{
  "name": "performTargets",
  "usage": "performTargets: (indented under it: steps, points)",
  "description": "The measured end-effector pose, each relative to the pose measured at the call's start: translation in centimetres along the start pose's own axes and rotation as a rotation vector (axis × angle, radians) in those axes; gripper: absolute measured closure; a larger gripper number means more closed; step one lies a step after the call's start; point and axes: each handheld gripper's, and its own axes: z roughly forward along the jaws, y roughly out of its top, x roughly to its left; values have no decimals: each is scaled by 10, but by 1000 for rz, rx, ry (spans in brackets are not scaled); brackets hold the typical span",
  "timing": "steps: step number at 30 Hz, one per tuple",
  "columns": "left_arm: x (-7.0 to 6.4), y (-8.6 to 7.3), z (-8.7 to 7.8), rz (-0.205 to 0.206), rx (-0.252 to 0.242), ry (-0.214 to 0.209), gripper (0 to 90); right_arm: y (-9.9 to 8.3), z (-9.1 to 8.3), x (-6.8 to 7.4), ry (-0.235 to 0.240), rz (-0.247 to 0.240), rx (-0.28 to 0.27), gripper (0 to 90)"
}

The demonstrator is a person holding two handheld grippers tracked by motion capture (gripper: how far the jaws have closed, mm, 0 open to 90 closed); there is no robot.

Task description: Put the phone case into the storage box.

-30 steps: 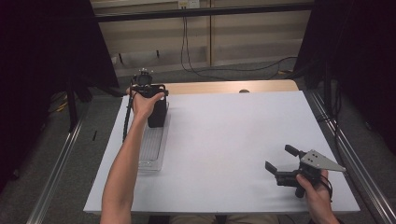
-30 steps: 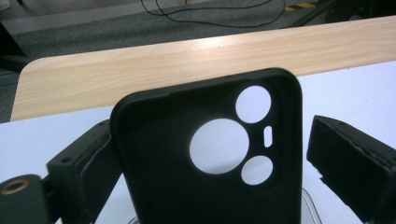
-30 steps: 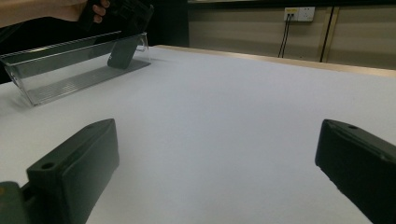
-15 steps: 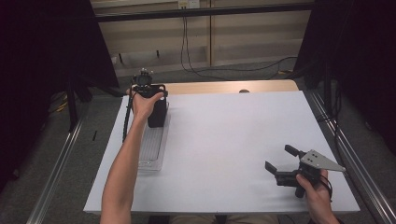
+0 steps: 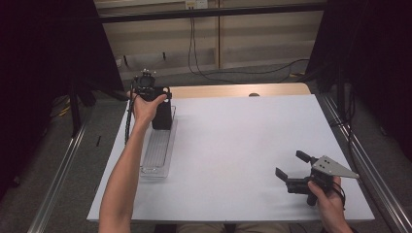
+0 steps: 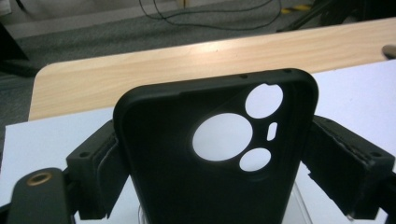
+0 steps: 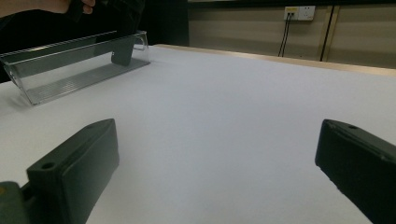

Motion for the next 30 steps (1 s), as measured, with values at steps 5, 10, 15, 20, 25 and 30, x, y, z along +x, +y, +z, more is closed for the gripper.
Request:
performTargets:
  steps: [5, 10, 15, 20, 25, 30]
  points:
    - [-1, -1, -6, 53, -30, -34, 140, 0, 0, 0, 3, -5, -2, 0]
    - [-5, -1, -8, 79, -79, -37, 143, 0, 0, 1, 3, 8, -4, 0]
    - [-2, -4, -9, 135, -71, -48, 143, 0, 0, 1, -1, 15, -8, 0]
    - [1, -8, -8, 103, -133, -74, 142, 0, 1, 0, 2, -3, 1, 0]
    - [3, -10, -8, 101, -179, -105, 142, 0, 1, 0, 6, -3, 0, 0]
    - [3, -12, -9, 122, -210, -110, 142, 0, 1, 0, 5, -4, -3, 0]
